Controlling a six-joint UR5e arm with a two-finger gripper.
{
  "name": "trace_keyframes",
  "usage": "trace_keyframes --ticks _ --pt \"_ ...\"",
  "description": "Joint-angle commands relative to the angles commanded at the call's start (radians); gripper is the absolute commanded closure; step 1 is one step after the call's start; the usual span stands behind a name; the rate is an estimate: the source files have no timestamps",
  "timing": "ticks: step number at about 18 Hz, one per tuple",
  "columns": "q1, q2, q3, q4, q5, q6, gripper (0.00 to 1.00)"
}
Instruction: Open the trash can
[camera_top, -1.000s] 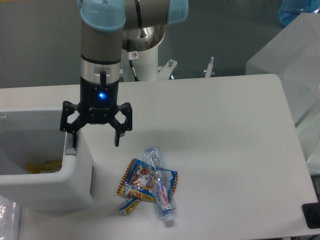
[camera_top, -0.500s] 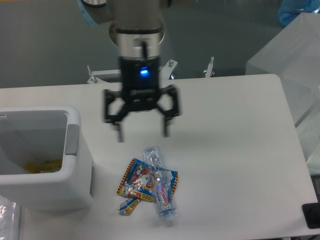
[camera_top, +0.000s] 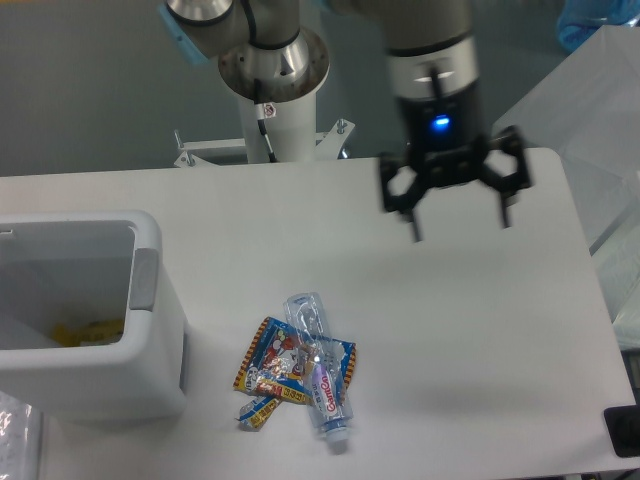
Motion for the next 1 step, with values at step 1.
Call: trace_keyframes --ticks 1 --pt "0.018 -0.002 -0.005 0.000 -0.003 0.025 0.00"
